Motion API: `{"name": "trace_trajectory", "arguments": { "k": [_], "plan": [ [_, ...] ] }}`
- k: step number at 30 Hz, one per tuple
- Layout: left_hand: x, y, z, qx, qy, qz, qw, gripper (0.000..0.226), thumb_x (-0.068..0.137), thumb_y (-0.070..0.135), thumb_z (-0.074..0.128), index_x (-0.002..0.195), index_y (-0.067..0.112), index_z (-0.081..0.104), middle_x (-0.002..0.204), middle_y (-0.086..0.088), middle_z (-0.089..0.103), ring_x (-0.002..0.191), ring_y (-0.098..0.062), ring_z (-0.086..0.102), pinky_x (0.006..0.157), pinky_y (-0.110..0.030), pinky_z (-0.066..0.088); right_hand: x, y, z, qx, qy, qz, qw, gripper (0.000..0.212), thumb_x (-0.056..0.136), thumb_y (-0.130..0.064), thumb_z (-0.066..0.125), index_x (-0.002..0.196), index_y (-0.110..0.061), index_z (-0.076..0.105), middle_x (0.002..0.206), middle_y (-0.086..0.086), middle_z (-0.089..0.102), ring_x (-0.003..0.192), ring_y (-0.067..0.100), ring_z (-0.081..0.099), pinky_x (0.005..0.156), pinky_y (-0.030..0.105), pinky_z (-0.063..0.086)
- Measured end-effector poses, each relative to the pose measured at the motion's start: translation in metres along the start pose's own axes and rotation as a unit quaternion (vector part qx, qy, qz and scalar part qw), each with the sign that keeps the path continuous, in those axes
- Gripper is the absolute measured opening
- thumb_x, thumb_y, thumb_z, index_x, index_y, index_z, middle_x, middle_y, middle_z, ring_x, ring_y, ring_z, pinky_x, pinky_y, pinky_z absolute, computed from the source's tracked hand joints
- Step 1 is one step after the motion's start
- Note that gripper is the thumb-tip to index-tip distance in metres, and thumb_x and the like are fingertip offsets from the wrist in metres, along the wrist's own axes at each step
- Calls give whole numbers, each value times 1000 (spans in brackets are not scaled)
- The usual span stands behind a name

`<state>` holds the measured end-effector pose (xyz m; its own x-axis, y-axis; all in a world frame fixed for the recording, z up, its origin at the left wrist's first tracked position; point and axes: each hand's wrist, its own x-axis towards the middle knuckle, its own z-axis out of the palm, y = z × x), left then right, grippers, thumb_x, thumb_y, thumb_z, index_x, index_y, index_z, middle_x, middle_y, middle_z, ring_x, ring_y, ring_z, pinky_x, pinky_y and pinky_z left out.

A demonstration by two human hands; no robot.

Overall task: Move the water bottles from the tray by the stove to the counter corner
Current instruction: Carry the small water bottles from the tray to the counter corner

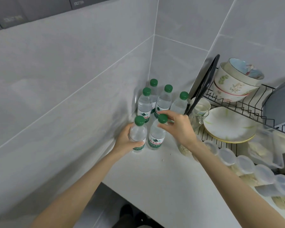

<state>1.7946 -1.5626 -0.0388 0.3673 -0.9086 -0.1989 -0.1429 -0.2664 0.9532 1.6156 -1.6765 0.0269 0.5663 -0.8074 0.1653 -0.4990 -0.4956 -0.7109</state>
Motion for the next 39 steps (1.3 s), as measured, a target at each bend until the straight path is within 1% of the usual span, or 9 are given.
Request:
{"name": "trace_trajectory", "arguments": {
  "k": [3, 8, 11, 15, 21, 28, 33, 36, 39],
  "plan": [
    [-8, 21, -11, 14, 14, 61, 998, 70, 70, 5, 82, 123, 34, 48, 119, 24, 58, 108, 18, 52, 85, -4, 41, 1, 0, -1, -1, -8, -2, 1000, 44, 76, -13, 80, 118, -18, 66, 104, -4, 73, 92, 5, 65, 84, -1, 42],
    [-13, 60, -28, 104, 14, 158, 982, 71, 74, 18, 81, 129, 49, 46, 122, 27, 58, 117, 3, 54, 93, -25, 49, 14, 0, -4, 7, -4, 20, 1000, 43, 73, -12, 81, 113, -22, 70, 98, -4, 74, 88, 14, 68, 83, 15, 50],
    [-9, 68, -26, 150, 1, 164, 975, 65, 76, 22, 80, 133, 36, 52, 126, 9, 62, 114, -6, 58, 91, -36, 53, 23, -2, -6, -7, 1, 14, 1000, 41, 72, -12, 81, 111, -20, 71, 97, -2, 75, 83, 13, 68, 88, 29, 54],
    [-5, 69, -24, 186, 2, 162, 969, 60, 76, 23, 80, 130, 29, 57, 123, 7, 65, 111, -8, 61, 100, -29, 46, 41, -3, -6, -6, 20, 19, 1000, 42, 72, -10, 81, 112, -16, 71, 102, 3, 75, 95, 15, 69, 92, 35, 54],
    [-5, 67, -23, 207, 12, 163, 965, 51, 77, 19, 78, 125, 27, 62, 120, 6, 68, 107, -9, 63, 98, -26, 46, 70, -5, -5, -34, 43, 26, 998, 32, 74, -12, 78, 105, -15, 71, 93, 7, 75, 91, 28, 68, 88, 41, 54],
    [0, 62, -21, 246, 14, 163, 955, 48, 80, 21, 75, 124, 31, 61, 114, 4, 69, 104, -12, 63, 94, -30, 47, 80, 9, 1, -31, 44, 19, 998, 29, 76, -12, 75, 104, -18, 69, 88, 3, 73, 87, 25, 68, 86, 40, 55],
    [2, 61, -20, 247, 16, 167, 954, 40, 82, 19, 73, 120, 26, 63, 108, 4, 69, 97, -15, 61, 89, -27, 45, 82, 13, -2, -17, 17, 7, 1000, 39, 77, -11, 78, 115, -14, 68, 100, 4, 74, 96, 15, 67, 92, 28, 53],
    [3, 64, -22, 271, 22, 177, 946, 32, 85, 18, 69, 116, 23, 61, 90, 9, 64, 75, -6, 54, 74, -26, 40, 81, 14, -3, -12, 18, -2, 1000, 42, 78, -10, 77, 119, -11, 66, 105, 5, 72, 99, 14, 66, 90, 19, 49],
    [9, 71, -27, 282, 19, 184, 941, 18, 87, 13, 66, 100, 20, 57, 68, 16, 49, 58, -2, 44, 62, -22, 29, 81, 14, -1, -7, 22, -6, 1000, 40, 78, -8, 77, 117, -11, 67, 104, 5, 73, 98, 14, 66, 91, 21, 50]
  ]
}}
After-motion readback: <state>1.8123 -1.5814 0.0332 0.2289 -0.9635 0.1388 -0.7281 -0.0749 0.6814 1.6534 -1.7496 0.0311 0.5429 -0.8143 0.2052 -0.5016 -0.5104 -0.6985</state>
